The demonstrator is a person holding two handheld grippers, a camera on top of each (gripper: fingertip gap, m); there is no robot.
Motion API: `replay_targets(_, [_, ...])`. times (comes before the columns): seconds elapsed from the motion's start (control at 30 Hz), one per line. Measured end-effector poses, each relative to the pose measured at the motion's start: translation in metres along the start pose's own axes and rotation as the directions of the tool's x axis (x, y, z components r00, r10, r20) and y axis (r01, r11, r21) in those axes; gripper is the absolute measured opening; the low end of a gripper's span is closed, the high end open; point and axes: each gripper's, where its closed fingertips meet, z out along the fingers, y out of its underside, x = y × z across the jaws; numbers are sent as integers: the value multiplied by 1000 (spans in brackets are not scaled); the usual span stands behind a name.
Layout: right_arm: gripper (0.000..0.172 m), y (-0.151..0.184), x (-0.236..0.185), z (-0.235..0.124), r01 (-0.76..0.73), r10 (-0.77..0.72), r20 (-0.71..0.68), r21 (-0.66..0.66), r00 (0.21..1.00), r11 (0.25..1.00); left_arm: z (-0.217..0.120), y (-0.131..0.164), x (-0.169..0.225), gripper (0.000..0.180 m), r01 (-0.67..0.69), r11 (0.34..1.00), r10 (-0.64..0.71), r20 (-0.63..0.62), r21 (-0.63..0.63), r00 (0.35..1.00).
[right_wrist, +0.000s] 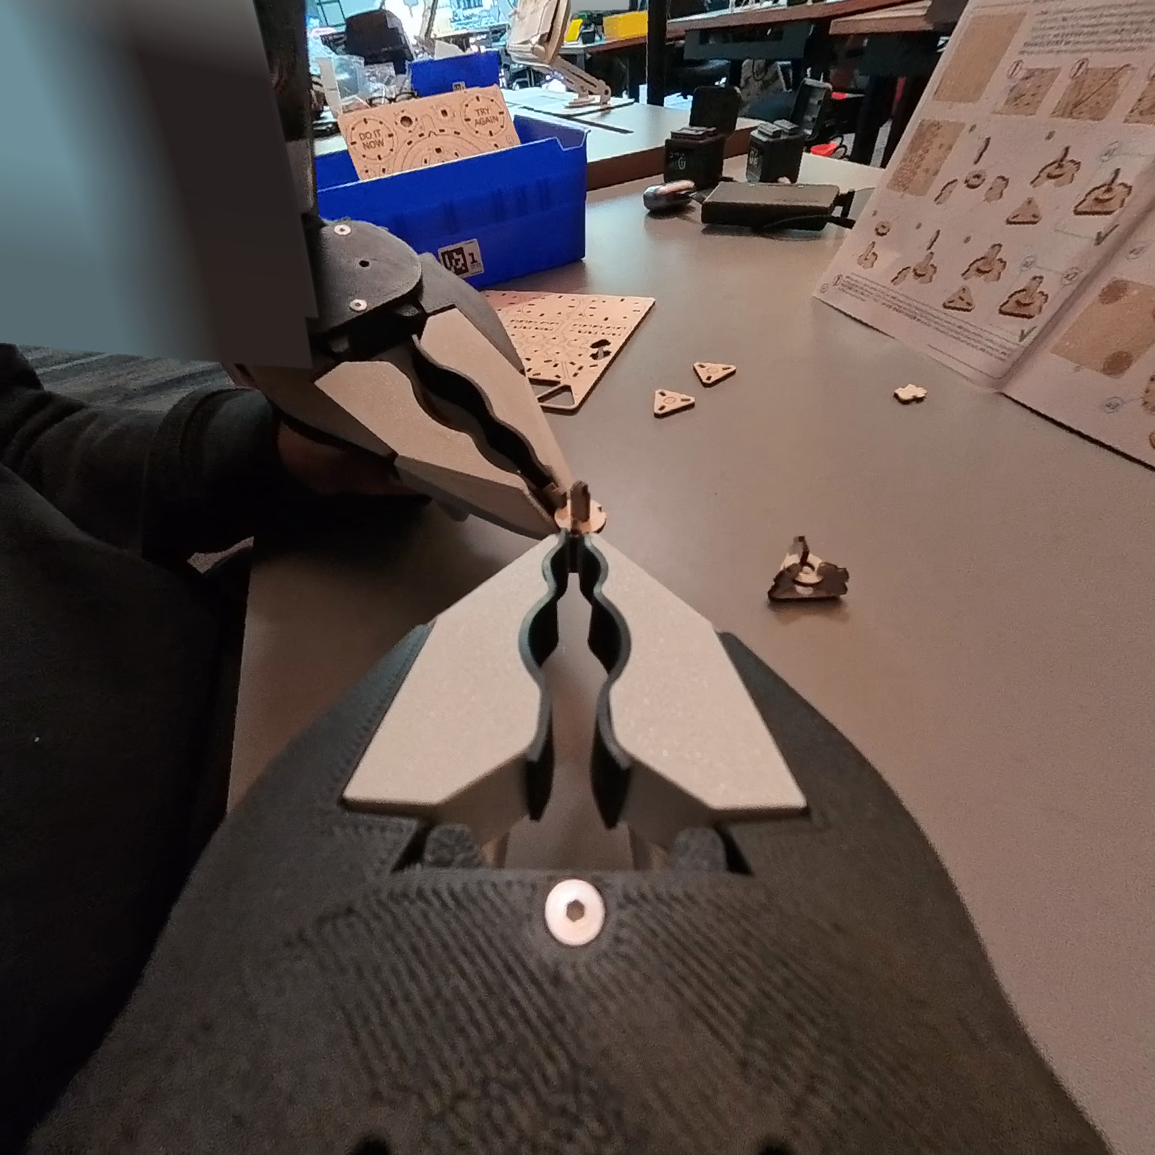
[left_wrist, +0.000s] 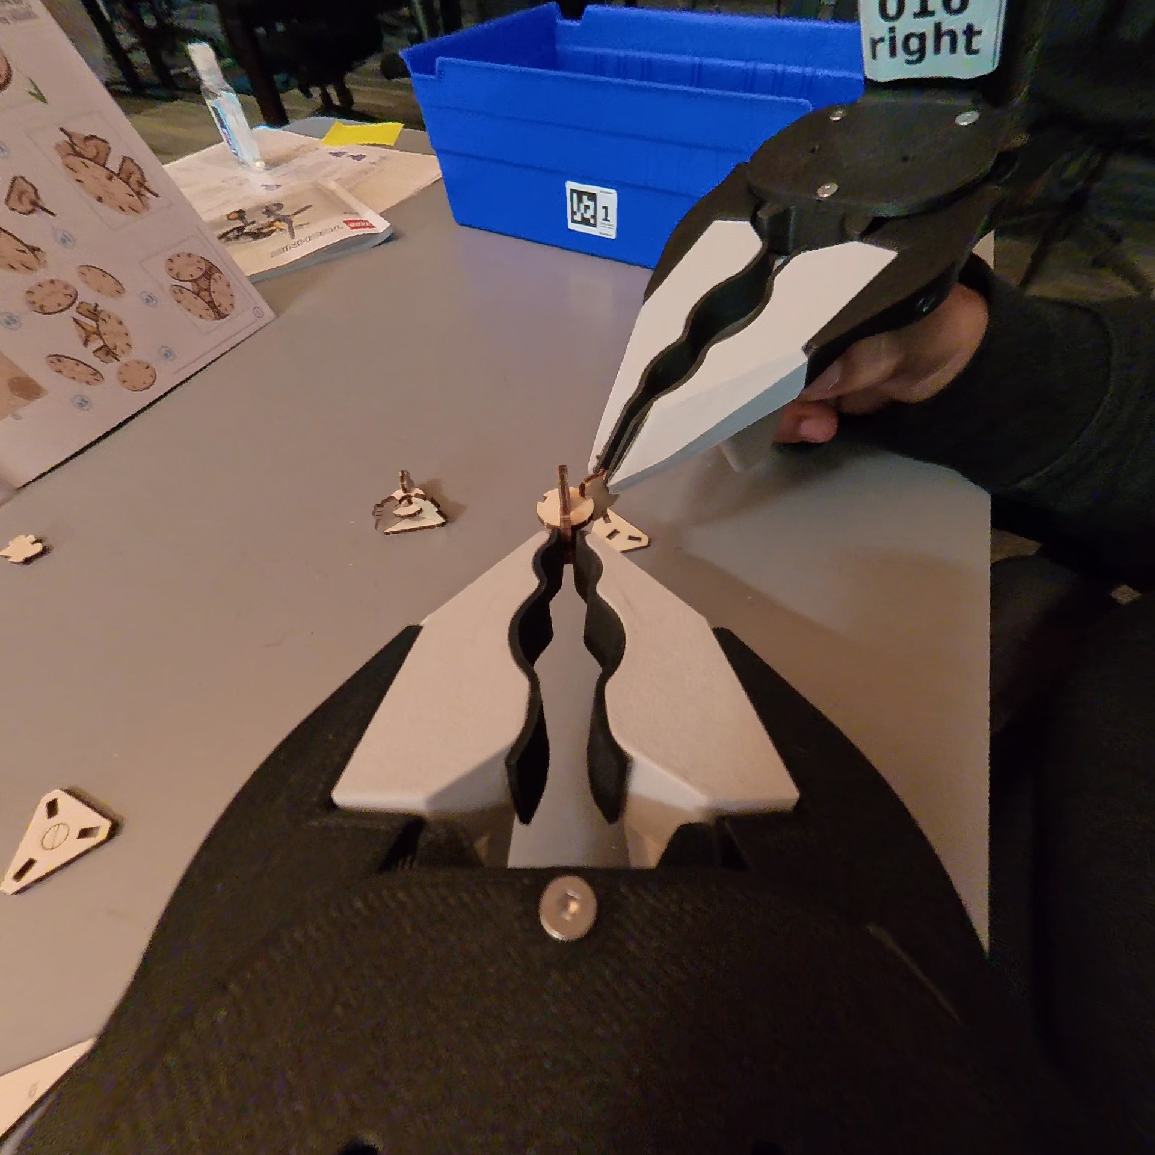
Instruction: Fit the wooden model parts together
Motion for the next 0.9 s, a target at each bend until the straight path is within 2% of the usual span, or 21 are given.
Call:
replay_targets(0.13, [1, 4, 2, 3, -1, 0, -32, -27, 999, 1000, 2, 4, -3, 0, -39, 999, 41, 53, -39, 998])
replay_targets(0.23, [1, 1, 3, 4, -7, 6, -53, -11, 999, 1000, 0, 2, -3, 0, 9, 1000, -8, 38, -20, 999])
replay_targets(0.37, [1, 2, 6, 8, 24, -27, -119, -31, 993, 999, 1, 5, -7, 0, 7, 999, -4, 68, -39, 998])
replay_targets(0.63, [1, -7, 9, 10, 94, -90, -205, 9, 974, 996, 0, 2, -13, 0, 119, 993, -119, 39, -9, 992])
replay_targets(0.8, [24, -16, 8, 2, 98, -83, -174, 83, 981, 992, -3, 3, -19, 0, 226, 974, -226, -1, 9, 974])
replay_targets(0.9, [32, -15, 6, 0, 183, -170, -171, 64, 971, 981, -4, 5, -21, 0, 306, 952, -305, -50, 8, 951])
